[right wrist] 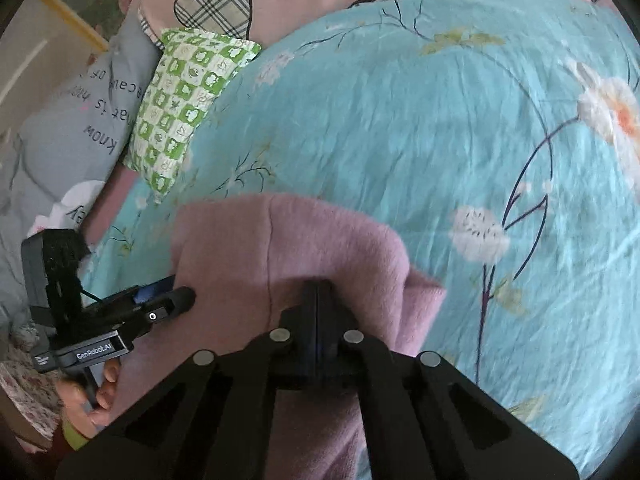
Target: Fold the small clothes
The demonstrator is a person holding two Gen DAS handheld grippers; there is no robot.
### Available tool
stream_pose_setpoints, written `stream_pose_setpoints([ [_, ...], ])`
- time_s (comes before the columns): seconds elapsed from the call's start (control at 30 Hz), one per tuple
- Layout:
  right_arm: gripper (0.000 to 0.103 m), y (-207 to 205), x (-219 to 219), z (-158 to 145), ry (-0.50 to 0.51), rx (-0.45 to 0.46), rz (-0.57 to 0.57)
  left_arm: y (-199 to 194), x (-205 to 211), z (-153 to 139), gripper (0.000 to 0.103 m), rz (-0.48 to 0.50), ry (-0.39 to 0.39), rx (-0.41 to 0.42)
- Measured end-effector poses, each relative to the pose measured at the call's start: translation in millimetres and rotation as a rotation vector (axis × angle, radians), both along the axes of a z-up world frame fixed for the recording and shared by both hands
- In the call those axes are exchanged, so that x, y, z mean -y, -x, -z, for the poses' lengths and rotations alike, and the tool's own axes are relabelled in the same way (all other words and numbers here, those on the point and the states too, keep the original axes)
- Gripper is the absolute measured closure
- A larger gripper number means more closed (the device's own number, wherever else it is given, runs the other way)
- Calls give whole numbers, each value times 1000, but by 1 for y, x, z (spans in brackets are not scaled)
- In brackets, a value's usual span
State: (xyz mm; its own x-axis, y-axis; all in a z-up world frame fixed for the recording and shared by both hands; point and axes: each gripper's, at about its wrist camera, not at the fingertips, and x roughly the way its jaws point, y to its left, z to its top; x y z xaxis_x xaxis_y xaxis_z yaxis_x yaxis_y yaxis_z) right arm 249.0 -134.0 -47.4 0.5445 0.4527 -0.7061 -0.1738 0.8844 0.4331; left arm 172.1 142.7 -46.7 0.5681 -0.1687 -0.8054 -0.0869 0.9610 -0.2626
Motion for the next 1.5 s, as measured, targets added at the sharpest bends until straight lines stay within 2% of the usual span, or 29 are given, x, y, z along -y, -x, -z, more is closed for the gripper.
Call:
stream_pose_setpoints([
  [0.07, 103, 10, 5, -7, -34, 4, 6, 13, 1, -8, 54, -11, 17, 14],
  [0.1, 99, 22, 11, -14, -65, 15, 18, 23, 1, -14, 54, -19, 31, 27],
  [0.27, 98, 80, 22, -34, -122, 57, 29, 78, 10, -37, 54, -27, 47, 93],
  [0.43, 94, 137, 31, -37, -168, 74, 30, 135, 19, -40, 53, -38, 59, 102],
  [0.5, 87, 156, 35, -36, -189, 82, 41, 151, 20, -36, 52, -44, 74, 89],
  [0.53, 72, 164, 36, -35, -197, 89, 48, 158, 20, -34, 52, -44, 83, 87],
  [0.57, 53, 171, 37, -34, -207, 96, 55, 165, 19, -33, 52, -47, 90, 85],
  [0.63, 43, 185, 39, -32, -227, 121, 65, 177, 19, -32, 52, -52, 100, 83],
  [0.87, 46, 202, 25, -21, -221, 125, 10, 195, 26, -23, 51, -40, 97, 51],
  [0.97, 59, 201, 18, -20, -208, 124, -12, 195, 30, -18, 51, -26, 81, 40],
  [1.1, 66, 192, 16, -10, -175, 95, -8, 194, 33, -10, 50, -24, 78, 32],
  [1.2, 90, 191, 19, 5, -177, 54, 6, 193, 35, -2, 50, -26, 77, 13],
  [1.23, 92, 194, 19, 7, -175, 52, 8, 192, 36, 1, 50, -21, 78, 5],
  [1.3, 94, 198, 18, 5, -157, 66, 19, 191, 39, 2, 50, -11, 69, -4],
  [1.43, 95, 212, 23, -29, -116, 164, 27, 190, 45, -3, 50, 15, 34, -7],
  [1.5, 95, 214, 21, -31, -31, 168, 25, 189, 45, 3, 50, 16, 36, -19],
])
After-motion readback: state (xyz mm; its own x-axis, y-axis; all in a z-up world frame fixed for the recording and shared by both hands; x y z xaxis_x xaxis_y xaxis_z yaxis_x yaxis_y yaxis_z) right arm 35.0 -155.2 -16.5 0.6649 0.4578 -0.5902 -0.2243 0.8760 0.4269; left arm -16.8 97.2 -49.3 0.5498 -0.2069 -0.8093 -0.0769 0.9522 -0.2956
